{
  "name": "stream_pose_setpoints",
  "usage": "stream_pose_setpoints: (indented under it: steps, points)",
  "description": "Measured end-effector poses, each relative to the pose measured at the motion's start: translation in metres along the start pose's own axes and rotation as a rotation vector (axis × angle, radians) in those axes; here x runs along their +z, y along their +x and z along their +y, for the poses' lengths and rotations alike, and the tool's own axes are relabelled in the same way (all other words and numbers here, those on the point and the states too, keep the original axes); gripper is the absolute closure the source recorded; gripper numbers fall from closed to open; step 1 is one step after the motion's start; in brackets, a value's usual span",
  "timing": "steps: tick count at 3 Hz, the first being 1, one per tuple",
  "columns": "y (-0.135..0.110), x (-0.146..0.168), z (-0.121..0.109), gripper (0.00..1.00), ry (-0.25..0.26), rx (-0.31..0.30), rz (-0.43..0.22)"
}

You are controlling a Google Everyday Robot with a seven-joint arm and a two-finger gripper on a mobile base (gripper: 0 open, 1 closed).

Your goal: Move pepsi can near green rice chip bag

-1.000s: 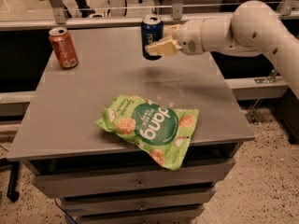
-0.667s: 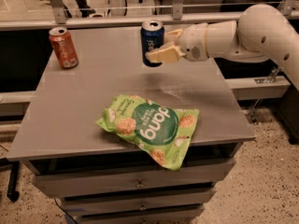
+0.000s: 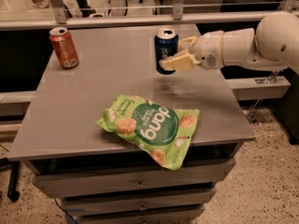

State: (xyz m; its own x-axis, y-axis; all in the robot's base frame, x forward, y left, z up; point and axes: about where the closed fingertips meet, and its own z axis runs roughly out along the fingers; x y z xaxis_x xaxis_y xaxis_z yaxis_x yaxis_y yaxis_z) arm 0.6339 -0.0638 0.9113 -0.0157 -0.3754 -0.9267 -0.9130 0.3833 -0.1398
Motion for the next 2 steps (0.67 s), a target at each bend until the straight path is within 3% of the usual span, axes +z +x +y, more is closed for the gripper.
stream_pose_setpoints:
  steps: [2]
  points:
    - [0.027,-0.056,-0.004,1.0,0.072,0.054,0.039]
